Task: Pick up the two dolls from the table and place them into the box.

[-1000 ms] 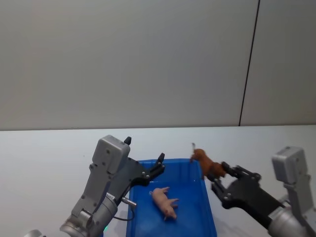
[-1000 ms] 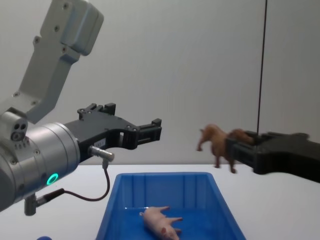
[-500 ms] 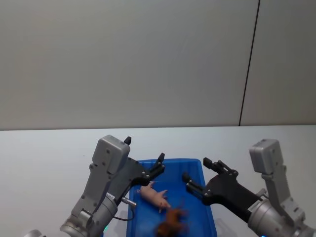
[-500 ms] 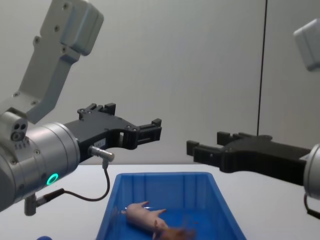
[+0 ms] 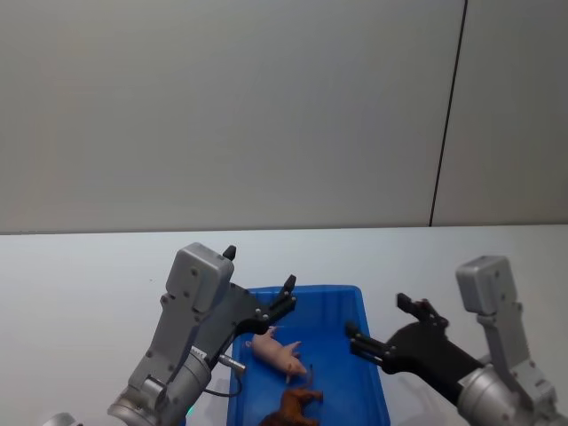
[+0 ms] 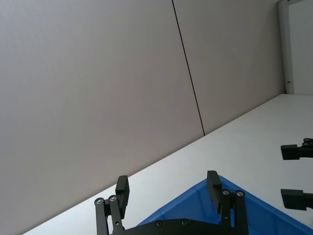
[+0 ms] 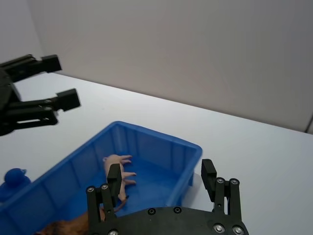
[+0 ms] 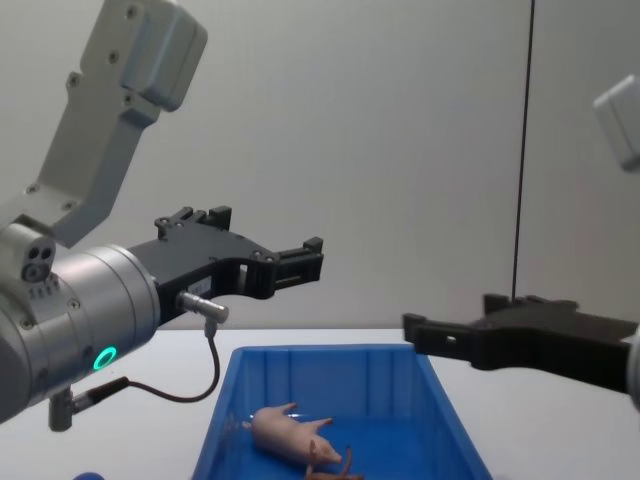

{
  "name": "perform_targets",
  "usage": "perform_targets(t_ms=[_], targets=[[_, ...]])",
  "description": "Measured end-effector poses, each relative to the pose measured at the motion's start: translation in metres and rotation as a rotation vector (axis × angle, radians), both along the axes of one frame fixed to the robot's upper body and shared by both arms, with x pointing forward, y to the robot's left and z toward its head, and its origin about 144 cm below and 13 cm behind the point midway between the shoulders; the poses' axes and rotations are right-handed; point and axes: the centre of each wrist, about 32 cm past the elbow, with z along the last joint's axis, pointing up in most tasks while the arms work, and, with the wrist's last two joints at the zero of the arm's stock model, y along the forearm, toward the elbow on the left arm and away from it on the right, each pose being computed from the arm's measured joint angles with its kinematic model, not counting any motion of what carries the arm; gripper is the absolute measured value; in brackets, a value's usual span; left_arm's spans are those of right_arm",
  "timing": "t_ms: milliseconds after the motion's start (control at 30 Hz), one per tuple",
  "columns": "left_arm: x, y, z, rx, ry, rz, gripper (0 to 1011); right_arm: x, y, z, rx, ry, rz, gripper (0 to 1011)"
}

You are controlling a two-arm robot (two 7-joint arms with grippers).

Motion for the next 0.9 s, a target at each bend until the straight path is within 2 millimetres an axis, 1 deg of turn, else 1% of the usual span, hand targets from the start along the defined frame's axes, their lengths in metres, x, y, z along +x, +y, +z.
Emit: perform_targets(t_ms=[333, 600, 900], targets=[[0.0, 0.0, 0.0, 0.0, 0.0, 0.0, 1002, -0.015, -0.012, -0.002, -0.017, 0.018, -0.121, 1001], [0.0, 0.0, 0.0, 0.0, 0.0, 0.0, 1002, -0.033, -0.025, -0.005, -0.027, 0.022, -0.252, 1001], [0.0, 0.002, 0.001, 0.003, 0.008, 0.009, 1001, -0.046, -0.035, -0.007, -0.032, 0.019, -0.337, 1001]])
